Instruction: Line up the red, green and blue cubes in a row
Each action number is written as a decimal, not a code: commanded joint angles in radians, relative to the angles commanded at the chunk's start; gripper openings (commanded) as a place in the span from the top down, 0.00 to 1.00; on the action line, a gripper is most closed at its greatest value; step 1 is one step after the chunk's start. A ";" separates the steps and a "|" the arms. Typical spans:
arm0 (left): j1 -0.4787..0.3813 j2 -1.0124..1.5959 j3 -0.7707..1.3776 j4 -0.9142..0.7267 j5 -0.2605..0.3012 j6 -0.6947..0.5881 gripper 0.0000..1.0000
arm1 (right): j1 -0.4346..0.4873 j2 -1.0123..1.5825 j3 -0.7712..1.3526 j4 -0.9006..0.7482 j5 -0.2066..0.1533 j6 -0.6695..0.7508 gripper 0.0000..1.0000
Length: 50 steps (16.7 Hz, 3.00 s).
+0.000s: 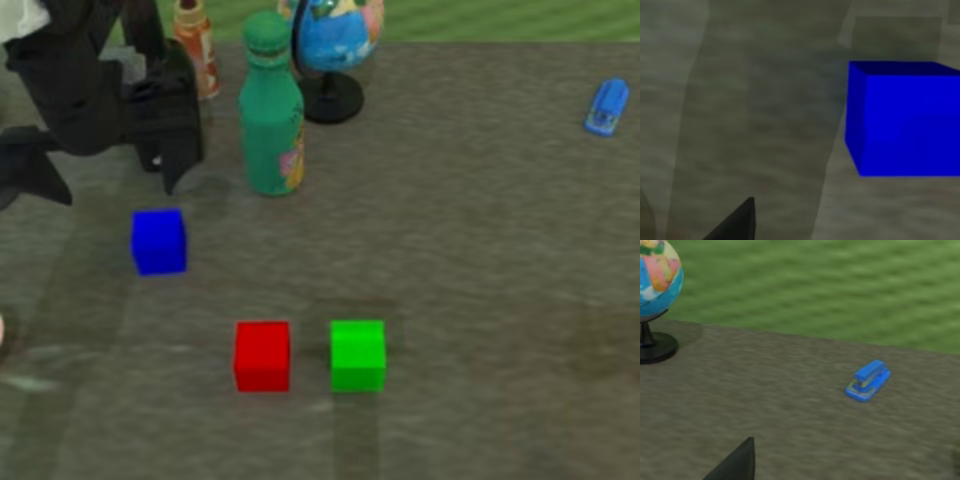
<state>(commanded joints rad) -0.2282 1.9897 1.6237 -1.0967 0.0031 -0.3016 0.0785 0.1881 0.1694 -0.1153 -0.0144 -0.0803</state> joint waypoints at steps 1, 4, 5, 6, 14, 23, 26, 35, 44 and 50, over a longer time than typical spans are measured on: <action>-0.006 0.053 0.046 -0.027 0.000 -0.008 0.00 | -0.020 -0.058 -0.050 0.033 0.004 0.023 0.00; -0.018 0.154 0.138 -0.081 0.000 -0.024 0.00 | -0.060 -0.166 -0.149 0.101 0.012 0.070 0.00; -0.020 0.169 0.153 -0.089 0.000 -0.027 0.00 | -0.066 -0.182 -0.164 0.112 0.014 0.078 0.00; -0.021 0.175 0.159 -0.092 0.000 -0.028 0.00 | -0.069 -0.188 -0.169 0.115 0.014 0.080 0.00; -0.018 0.196 0.104 -0.017 0.000 -0.024 0.00 | -0.069 -0.188 -0.169 0.115 0.014 0.080 0.00; -0.020 0.264 -0.024 0.180 0.000 -0.025 0.00 | -0.069 -0.188 -0.169 0.115 0.014 0.080 0.00; -0.020 0.264 -0.024 0.180 0.000 -0.025 0.15 | -0.069 -0.188 -0.169 0.115 0.014 0.080 0.00; -0.020 0.264 -0.024 0.180 0.000 -0.025 0.83 | -0.069 -0.188 -0.169 0.115 0.014 0.080 0.00; -0.020 0.264 -0.024 0.180 0.000 -0.025 1.00 | -0.069 -0.188 -0.169 0.115 0.014 0.080 0.00; -0.009 0.238 0.029 0.104 -0.001 -0.028 1.00 | -0.069 -0.188 -0.169 0.115 0.014 0.080 0.00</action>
<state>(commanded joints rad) -0.2376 2.2273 1.6530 -0.9925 0.0025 -0.3293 0.0100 0.0000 0.0000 0.0000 0.0000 0.0000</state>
